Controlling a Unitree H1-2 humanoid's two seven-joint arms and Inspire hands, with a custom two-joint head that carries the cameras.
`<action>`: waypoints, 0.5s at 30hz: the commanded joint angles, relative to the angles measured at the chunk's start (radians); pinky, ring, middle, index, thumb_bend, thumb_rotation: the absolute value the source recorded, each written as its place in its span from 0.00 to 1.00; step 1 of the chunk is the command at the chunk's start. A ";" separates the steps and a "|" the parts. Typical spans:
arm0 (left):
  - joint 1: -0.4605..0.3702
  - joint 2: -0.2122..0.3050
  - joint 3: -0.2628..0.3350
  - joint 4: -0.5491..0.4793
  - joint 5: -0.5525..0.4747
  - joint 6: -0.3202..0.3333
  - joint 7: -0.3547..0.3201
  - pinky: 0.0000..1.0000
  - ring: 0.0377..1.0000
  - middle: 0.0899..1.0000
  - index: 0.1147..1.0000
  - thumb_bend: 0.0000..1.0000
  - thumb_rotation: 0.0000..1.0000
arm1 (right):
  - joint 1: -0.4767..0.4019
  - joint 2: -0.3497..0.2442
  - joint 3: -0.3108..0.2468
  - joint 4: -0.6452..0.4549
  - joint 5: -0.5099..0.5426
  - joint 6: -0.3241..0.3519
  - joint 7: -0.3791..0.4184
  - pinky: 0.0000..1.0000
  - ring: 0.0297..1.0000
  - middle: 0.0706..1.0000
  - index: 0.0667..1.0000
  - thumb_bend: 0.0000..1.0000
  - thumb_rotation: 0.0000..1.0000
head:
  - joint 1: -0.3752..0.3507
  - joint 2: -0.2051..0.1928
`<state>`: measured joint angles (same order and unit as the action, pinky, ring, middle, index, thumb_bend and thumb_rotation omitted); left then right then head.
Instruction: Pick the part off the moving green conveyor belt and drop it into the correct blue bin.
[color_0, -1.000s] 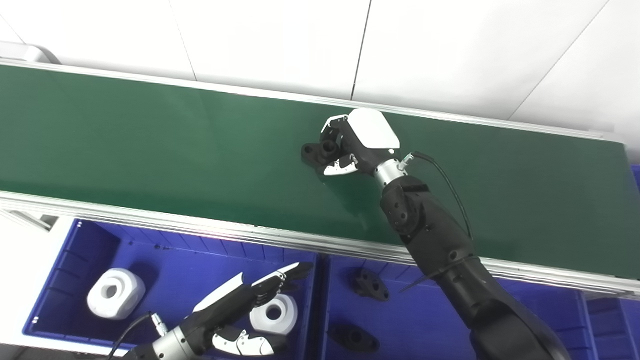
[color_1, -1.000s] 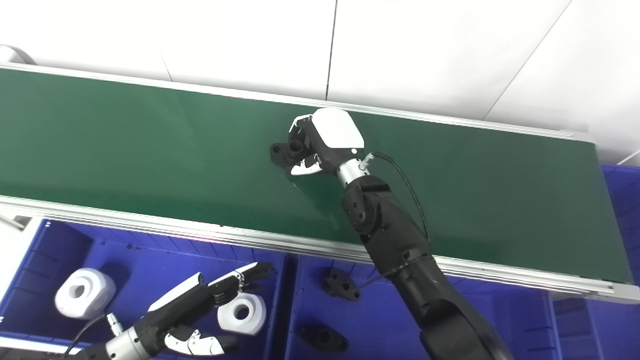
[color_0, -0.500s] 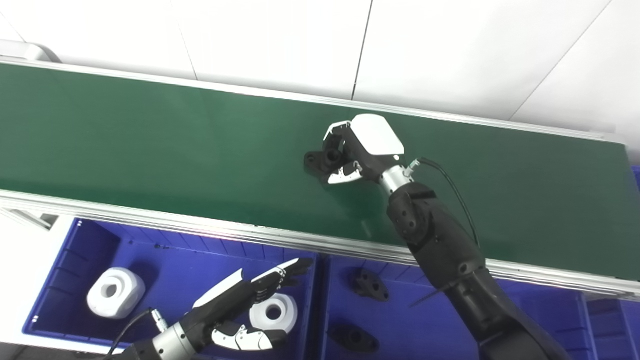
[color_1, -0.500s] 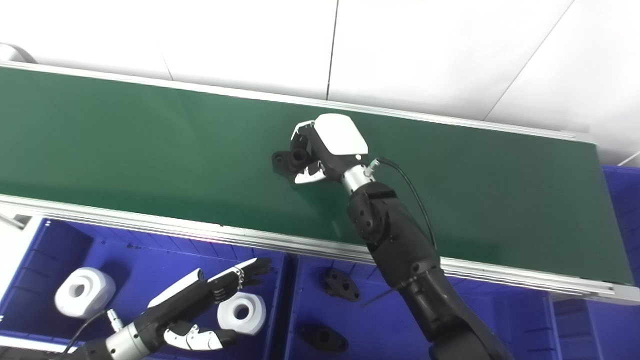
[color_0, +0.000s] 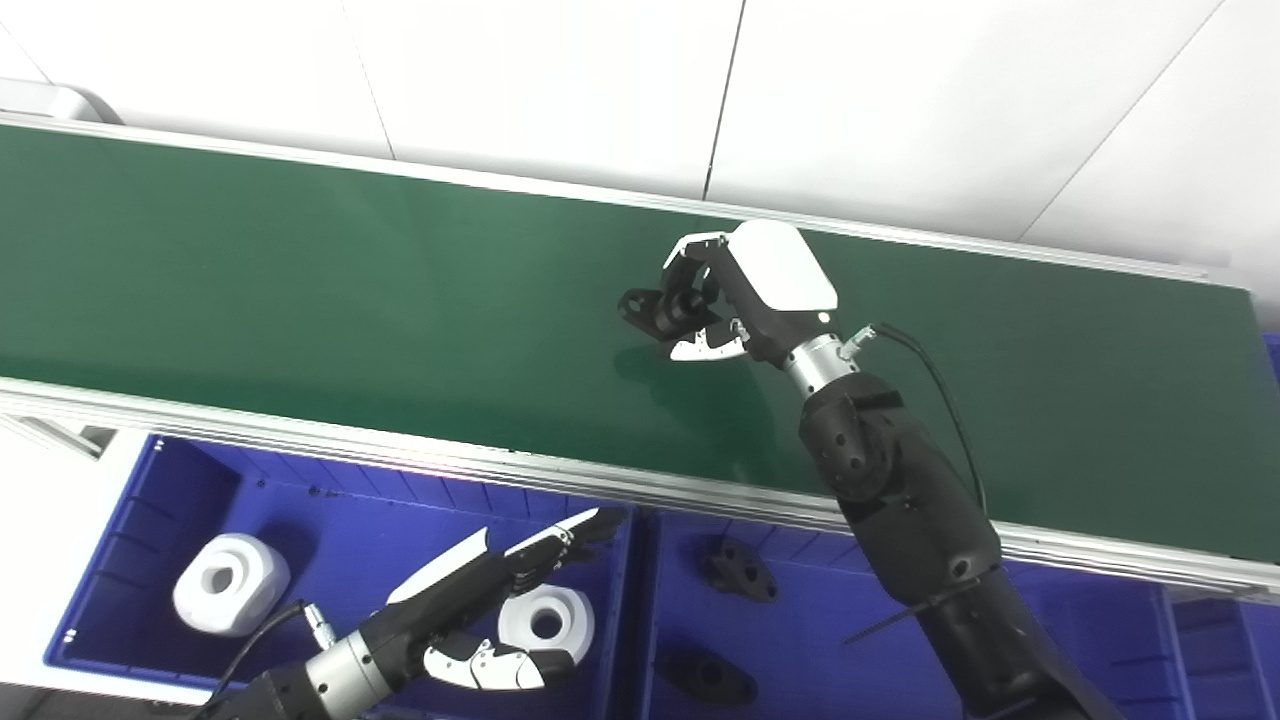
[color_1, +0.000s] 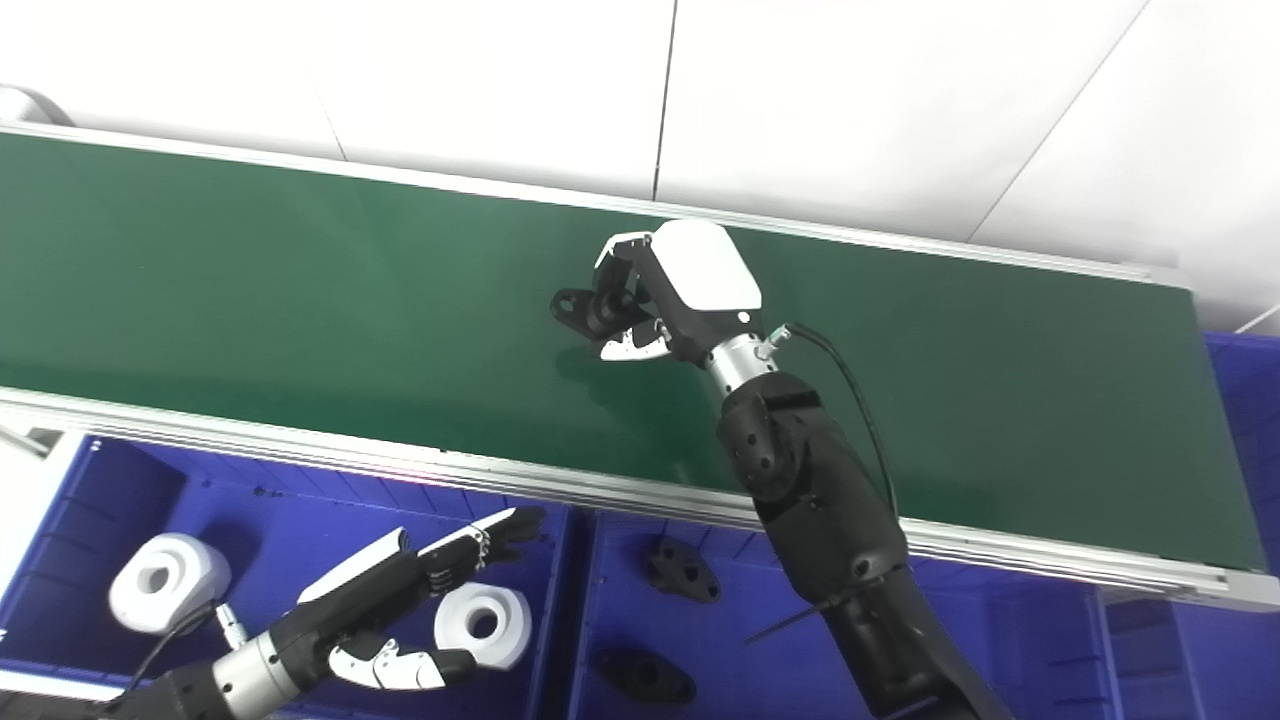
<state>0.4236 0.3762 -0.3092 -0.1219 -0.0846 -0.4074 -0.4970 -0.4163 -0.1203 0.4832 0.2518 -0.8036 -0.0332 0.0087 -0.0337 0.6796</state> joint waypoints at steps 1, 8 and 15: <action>-0.003 0.017 0.005 -0.014 -0.014 -0.011 -0.003 0.95 0.99 1.00 0.98 0.40 0.53 | -0.008 0.004 -0.011 -0.053 -0.004 0.026 0.001 0.32 0.42 0.52 0.47 0.49 0.00 | 0.000 -0.001; -0.002 0.023 0.010 -0.024 -0.020 -0.002 -0.007 0.96 0.99 1.00 0.98 0.39 0.53 | 0.036 -0.004 -0.021 -0.128 -0.016 0.027 0.024 0.33 0.42 0.51 0.47 0.50 0.00 | -0.014 0.010; 0.000 0.026 0.007 -0.028 -0.044 0.012 -0.017 0.97 1.00 1.00 0.98 0.40 0.53 | 0.081 -0.016 -0.029 -0.200 -0.033 0.045 0.067 0.35 0.42 0.48 0.49 0.50 0.00 | -0.019 0.016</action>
<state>0.4171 0.3938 -0.3052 -0.1240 -0.1045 -0.3847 -0.5111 -0.3225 -0.1393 0.4650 0.0934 -0.8375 0.0009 0.0811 -0.0537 0.6949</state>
